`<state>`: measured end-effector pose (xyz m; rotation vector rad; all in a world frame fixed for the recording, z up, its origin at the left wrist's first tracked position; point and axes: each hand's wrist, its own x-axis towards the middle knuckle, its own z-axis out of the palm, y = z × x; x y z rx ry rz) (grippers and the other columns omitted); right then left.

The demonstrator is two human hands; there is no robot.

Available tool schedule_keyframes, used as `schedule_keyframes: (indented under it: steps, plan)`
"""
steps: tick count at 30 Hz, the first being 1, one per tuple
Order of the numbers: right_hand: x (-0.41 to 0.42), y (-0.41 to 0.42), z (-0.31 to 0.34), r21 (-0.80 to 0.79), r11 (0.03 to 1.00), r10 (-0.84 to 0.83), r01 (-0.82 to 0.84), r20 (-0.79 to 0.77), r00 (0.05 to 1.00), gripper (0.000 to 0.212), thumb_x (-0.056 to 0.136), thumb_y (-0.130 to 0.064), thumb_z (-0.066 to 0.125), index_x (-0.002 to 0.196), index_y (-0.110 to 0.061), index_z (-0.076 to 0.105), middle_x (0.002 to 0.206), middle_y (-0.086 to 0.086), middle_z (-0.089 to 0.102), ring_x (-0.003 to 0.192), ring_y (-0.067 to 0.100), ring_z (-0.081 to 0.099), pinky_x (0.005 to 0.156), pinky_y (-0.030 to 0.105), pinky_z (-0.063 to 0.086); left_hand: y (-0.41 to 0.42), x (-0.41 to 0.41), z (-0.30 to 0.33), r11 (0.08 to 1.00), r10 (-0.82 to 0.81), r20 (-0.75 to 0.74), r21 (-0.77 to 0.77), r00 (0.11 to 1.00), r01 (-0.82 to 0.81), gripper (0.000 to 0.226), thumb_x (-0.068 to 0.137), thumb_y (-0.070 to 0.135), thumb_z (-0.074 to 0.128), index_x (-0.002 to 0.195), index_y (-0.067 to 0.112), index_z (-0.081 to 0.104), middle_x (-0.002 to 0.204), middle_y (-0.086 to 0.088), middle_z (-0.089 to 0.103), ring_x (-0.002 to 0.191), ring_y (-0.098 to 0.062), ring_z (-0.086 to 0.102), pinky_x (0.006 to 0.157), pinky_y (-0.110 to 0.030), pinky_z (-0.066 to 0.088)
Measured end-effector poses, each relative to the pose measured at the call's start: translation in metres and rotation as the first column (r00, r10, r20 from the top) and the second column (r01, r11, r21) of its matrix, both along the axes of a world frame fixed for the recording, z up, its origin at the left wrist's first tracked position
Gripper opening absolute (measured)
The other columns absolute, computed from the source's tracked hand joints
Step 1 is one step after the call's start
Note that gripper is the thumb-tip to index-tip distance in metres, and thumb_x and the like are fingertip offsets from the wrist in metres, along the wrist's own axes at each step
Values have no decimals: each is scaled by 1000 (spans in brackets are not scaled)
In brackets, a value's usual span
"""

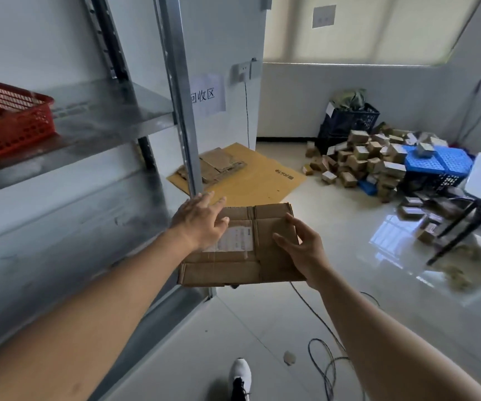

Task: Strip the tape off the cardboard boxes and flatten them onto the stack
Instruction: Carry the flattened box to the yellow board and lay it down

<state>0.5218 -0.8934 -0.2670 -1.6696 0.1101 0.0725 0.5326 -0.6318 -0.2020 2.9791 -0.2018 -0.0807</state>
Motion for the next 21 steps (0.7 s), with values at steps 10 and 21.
schedule_keyframes:
  steps: [10, 21]
  plan:
    - [153, -76, -22, -70, 991, -116, 115, -9, 993, 63, 85, -25, 86, 142, -35, 60, 130, -9, 66, 109, 3, 64, 74, 16, 57, -63, 173, -45, 995, -93, -22, -39, 995, 92, 65, 108, 49, 36, 165, 26, 17, 173, -6, 13, 159, -29, 10, 128, -41, 4]
    - [342, -109, -46, -63, 998, -26, 22, -67, 997, 65, 85, -27, 85, 143, -37, 57, 133, -7, 65, 115, 14, 65, 70, 20, 59, -58, 320, -67, 997, 53, -39, -57, 998, -55, 65, 106, 49, 37, 164, 23, 21, 171, -6, 19, 158, -28, 14, 128, -45, 18]
